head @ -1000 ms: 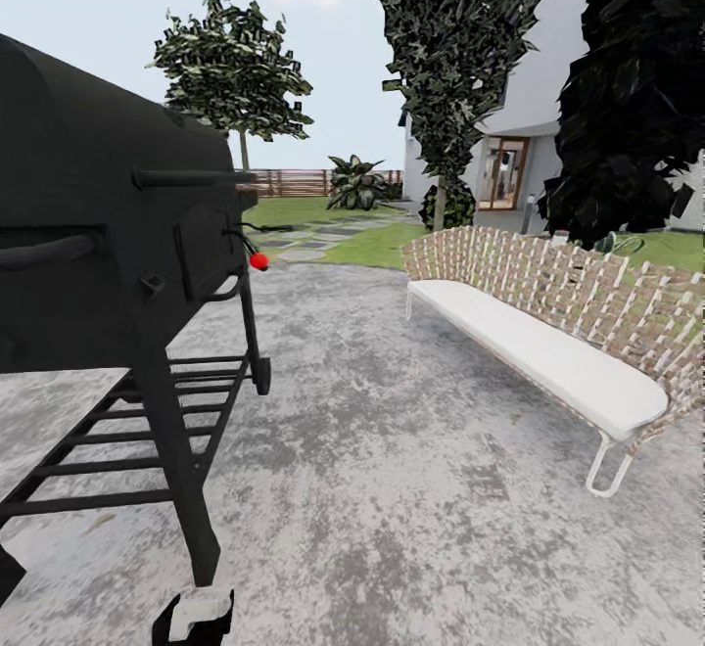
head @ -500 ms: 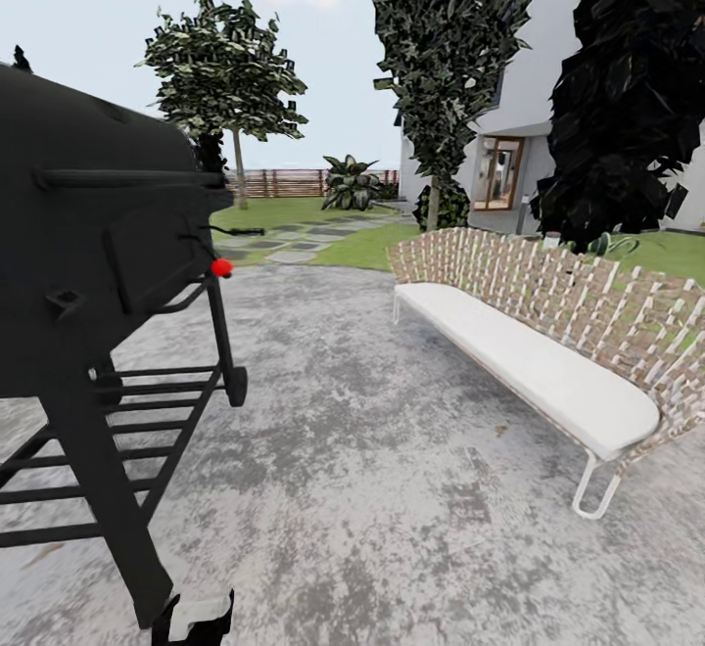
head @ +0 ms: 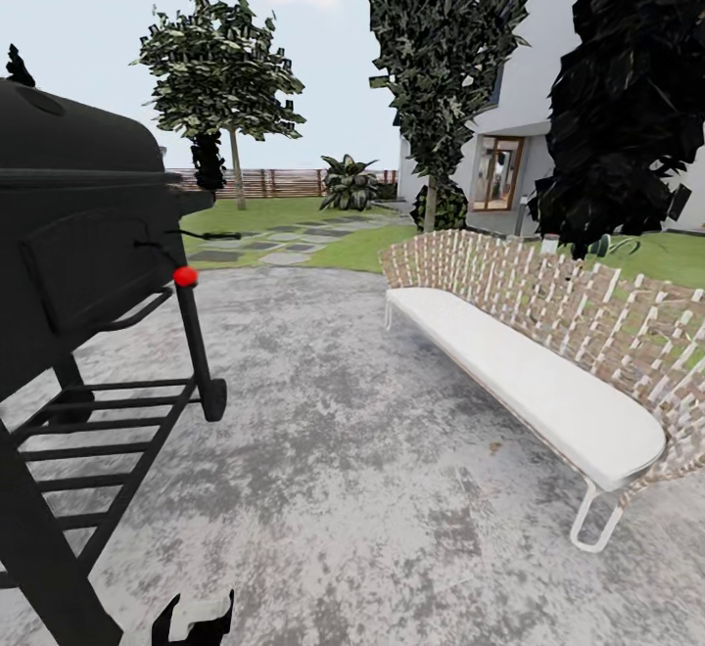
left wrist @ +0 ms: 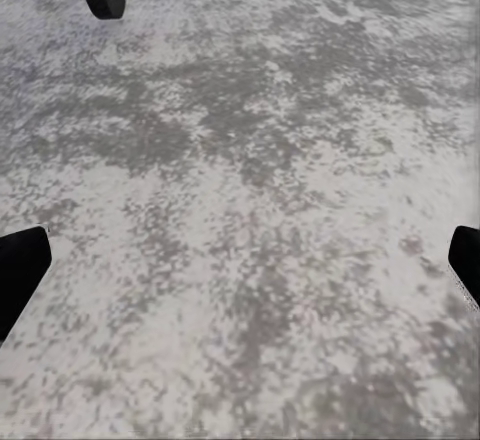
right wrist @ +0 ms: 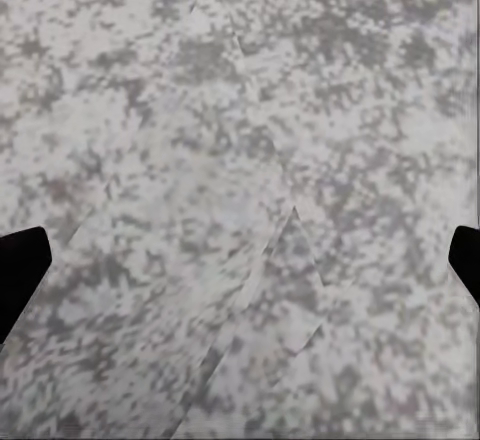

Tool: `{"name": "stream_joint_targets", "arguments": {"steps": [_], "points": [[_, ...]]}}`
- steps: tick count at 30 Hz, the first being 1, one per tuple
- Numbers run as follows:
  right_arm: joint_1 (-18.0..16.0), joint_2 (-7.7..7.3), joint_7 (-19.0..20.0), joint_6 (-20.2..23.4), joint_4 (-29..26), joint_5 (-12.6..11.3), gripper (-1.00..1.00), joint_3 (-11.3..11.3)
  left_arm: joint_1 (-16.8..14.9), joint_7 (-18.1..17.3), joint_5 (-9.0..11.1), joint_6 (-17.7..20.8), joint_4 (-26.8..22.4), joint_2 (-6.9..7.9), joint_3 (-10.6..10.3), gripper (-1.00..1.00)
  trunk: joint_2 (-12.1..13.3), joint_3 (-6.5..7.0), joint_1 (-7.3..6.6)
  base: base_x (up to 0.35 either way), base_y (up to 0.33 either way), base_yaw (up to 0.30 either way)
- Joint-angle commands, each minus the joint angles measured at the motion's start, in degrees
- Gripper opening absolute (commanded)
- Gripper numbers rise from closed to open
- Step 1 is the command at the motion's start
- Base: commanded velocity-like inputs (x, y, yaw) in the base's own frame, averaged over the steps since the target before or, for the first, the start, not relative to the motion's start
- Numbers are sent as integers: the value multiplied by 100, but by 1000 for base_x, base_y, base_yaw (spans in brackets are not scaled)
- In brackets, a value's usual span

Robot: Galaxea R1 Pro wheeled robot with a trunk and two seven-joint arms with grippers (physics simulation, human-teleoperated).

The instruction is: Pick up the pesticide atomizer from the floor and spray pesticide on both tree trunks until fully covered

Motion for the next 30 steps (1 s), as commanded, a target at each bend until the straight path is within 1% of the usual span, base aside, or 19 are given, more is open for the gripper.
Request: {"name": "stream_joint_targets", "arguments": {"steps": [1,6,16,22,30], "points": [[2,1,-3,-9,-7,-2,100,-4,-3,3,-32,-20,4,-3,24,100,-2,-5,2,316,-63,0],[2,2,-6,-9,-5,-5,100,-4,-3,3,-30,-20,2,-3,24,100,-2,-10,2,323,-16,67],[2,-1,-6,-9,-5,-6,100,-4,-3,3,-28,-20,3,5,24,100,-2,-43,2,327,-1,191],[2,1,-6,-9,-5,-6,100,-4,-3,4,-34,-20,4,-1,24,100,-2,-47,2,325,-56,30],[2,2,-6,-9,4,-6,100,-4,-3,3,-36,-20,9,-1,24,100,-2,-47,2,300,-188,2]]}}
